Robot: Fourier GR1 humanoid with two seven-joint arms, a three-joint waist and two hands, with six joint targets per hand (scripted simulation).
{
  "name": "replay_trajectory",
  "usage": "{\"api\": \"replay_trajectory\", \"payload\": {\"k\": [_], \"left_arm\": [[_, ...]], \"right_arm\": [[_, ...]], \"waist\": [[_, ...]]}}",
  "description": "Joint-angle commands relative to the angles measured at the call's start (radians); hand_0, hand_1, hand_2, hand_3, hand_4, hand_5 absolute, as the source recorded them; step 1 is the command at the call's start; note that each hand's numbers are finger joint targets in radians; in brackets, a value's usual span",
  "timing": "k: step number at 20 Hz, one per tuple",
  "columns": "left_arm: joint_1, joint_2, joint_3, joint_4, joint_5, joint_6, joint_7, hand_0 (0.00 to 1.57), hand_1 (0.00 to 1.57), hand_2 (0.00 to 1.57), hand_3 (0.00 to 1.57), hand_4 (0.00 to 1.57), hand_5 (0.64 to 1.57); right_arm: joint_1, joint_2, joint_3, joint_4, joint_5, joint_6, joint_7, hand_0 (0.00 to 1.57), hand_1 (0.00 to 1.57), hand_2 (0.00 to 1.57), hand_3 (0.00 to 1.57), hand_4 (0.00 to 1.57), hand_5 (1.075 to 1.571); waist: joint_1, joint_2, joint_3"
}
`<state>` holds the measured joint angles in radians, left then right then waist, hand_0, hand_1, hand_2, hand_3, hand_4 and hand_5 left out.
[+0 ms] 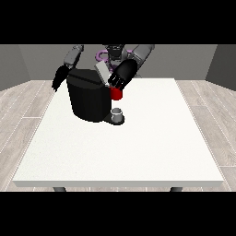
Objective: Insert the coffee pod into the coffee machine and close the lid
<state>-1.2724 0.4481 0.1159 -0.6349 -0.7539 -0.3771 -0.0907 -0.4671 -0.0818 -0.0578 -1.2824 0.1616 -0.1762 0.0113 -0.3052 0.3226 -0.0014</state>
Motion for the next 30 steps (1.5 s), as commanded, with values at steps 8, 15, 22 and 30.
{"api": "replay_trajectory", "payload": {"k": [8, 15, 22, 30], "left_arm": [[-0.009, 0.059, -0.044, 0.006, -0.081, 0.054, -0.058, 1.21, 1.21, 1.22, 1.09, 0.0, 1.571], [0.021, -0.019, -0.06, -0.012, -0.088, 0.078, -0.042, 1.11, 1.11, 1.14, 1.02, 0.0, 1.571], [0.017, 0.005, -0.017, 0.011, -0.076, 0.146, -0.104, 1.25, 1.25, 1.21, 0.96, 0.0, 1.571], [-0.032, 0.059, -0.004, 0.016, -0.092, 0.167, -0.153, 1.25, 1.25, 1.22, 0.94, 0.0, 1.571]], "right_arm": [[-0.024, -0.013, 0.001, -0.021, -0.014, 0.029, 0.028, 0.0, 0.0, 0.0, 0.0, 0.0, 1.571], [0.044, 0.013, -0.013, 0.045, -0.002, -0.019, -0.082, 0.0, 0.0, 0.0, 0.0, 0.0, 1.571], [0.013, -0.009, 0.003, -0.014, 0.009, -0.002, 0.011, 0.0, 0.0, 0.0, 0.0, 0.0, 1.571], [-0.035, -0.007, 0.015, -0.03, 0.029, -0.016, 0.023, 0.0, 0.0, 0.0, 0.0, 0.14, 1.571]], "waist": [[-0.021, 0.025, 0.0016], [0.012, 0.01, 0.002], [-0.029, 0.025, 0.0014], [-0.037, 0.081, 0.0016]]}}
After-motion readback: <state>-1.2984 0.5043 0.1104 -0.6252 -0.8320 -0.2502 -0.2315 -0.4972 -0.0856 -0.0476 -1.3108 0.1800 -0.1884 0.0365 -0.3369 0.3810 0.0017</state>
